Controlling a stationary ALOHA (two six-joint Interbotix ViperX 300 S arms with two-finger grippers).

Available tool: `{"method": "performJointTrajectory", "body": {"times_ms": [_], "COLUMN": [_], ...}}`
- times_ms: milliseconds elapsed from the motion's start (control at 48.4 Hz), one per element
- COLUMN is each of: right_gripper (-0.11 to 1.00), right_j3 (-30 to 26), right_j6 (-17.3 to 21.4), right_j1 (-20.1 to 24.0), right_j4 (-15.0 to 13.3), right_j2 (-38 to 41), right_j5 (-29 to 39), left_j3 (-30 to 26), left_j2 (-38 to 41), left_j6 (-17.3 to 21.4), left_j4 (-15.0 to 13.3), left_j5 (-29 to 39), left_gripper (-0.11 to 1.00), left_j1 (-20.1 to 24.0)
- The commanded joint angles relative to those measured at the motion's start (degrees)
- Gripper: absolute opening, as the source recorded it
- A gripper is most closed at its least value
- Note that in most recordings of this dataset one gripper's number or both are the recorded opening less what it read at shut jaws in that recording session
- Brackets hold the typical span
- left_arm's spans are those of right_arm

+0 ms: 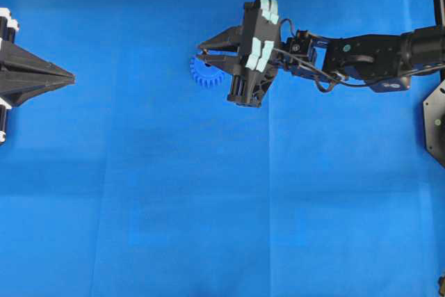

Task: Insert the shaft placed at a random location into the center hole of the small gear at another random location.

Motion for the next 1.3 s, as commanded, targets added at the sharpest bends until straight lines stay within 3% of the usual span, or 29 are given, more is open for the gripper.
{"method": "performJointTrajectory", "body": {"times_ms": [0, 537, 1282], "right_gripper": [0.04, 0.04, 0.04], "right_j3": [-0.8, -0.4, 0.8], "right_j6": [0.0, 0.1, -0.1], "right_j1": [0.0, -0.2, -1.1], "right_j4": [-0.1, 0.1, -0.1], "right_j2": [0.2, 2.1, -4.0], "right_j5": [-0.7, -2.0, -3.8], "left_j3": [-0.6, -0.6, -0.6], "left_j2": [0.2, 0.2, 0.2], "left_j6": [0.0, 0.0, -0.1], "left_j4": [0.0, 0.0, 0.1], "left_j5": [-0.4, -0.3, -0.3], "left_gripper": [0.0, 0.0, 0.0], "left_j1": [-0.1, -0.1, -0.1]}}
